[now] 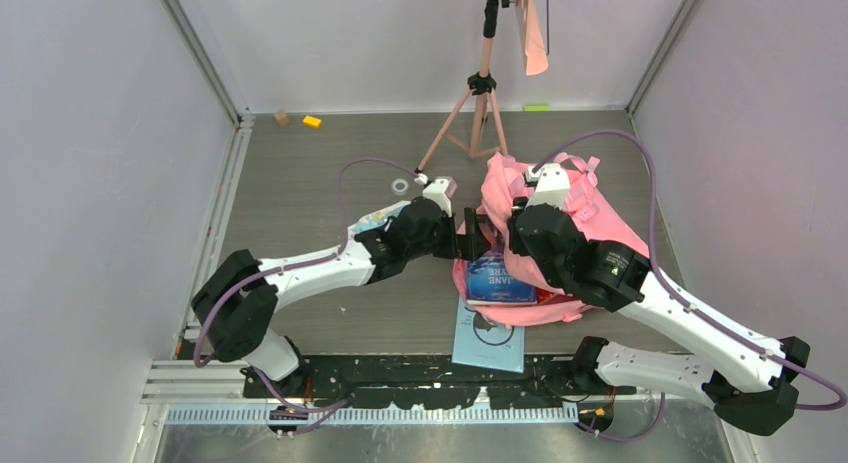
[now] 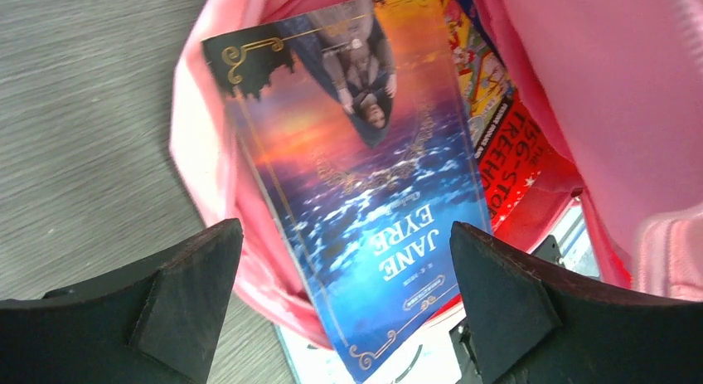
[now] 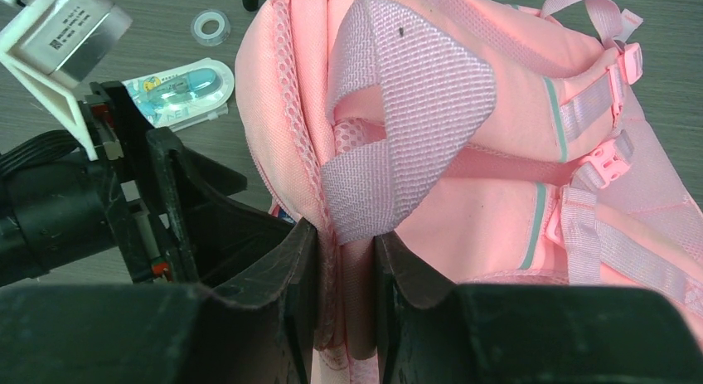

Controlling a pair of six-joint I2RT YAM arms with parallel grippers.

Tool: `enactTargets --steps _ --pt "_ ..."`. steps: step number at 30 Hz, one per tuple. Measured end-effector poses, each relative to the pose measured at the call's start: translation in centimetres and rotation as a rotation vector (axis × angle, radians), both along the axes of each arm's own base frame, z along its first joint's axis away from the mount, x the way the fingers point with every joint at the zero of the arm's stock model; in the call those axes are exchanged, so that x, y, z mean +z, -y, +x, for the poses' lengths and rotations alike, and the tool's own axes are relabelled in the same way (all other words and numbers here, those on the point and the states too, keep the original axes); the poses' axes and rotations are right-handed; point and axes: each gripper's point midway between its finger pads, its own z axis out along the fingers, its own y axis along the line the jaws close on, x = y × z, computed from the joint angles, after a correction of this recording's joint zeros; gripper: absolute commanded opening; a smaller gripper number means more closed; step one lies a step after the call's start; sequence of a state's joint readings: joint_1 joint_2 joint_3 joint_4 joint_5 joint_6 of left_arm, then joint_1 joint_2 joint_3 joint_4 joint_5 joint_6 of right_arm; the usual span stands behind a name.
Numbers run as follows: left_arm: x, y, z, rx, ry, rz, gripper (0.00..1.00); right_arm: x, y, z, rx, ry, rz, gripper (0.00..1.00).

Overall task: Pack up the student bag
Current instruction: Place the book in the student bag.

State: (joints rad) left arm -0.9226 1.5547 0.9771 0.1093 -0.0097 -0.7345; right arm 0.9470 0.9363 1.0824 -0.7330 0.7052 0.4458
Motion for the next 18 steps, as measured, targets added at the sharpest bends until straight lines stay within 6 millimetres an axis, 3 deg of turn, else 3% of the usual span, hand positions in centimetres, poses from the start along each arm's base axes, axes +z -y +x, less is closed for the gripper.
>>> enactTargets --steps 2,5,8,11,13,18 --pt "-0.1 -0.8 0.1 0.017 -0.002 0.009 0.98 0.0 0.0 0.0 0.000 0.000 0.000 0.00" --pt "-1.9 -2.9 0.4 0.075 -0.051 0.025 0.84 0.0 0.0 0.0 0.000 0.000 0.000 0.00" --pt "-5.5 -6.1 0.2 0.156 -0.139 0.044 0.73 0.0 0.0 0.0 0.000 0.000 0.000 0.00" --pt "-8.7 -8.3 -0.7 0.202 -0.220 0.077 0.72 0.0 0.0 0.0 0.000 0.000 0.000 0.00" --pt "-9.3 -8.1 -1.4 0.188 -0.256 0.060 0.71 0.0 0.0 0.0 0.000 0.000 0.001 0.00" --pt "-8.7 -5.5 -1.5 0.132 -0.286 -0.059 0.60 0.0 0.0 0.0 0.001 -0.001 0.001 0.00"
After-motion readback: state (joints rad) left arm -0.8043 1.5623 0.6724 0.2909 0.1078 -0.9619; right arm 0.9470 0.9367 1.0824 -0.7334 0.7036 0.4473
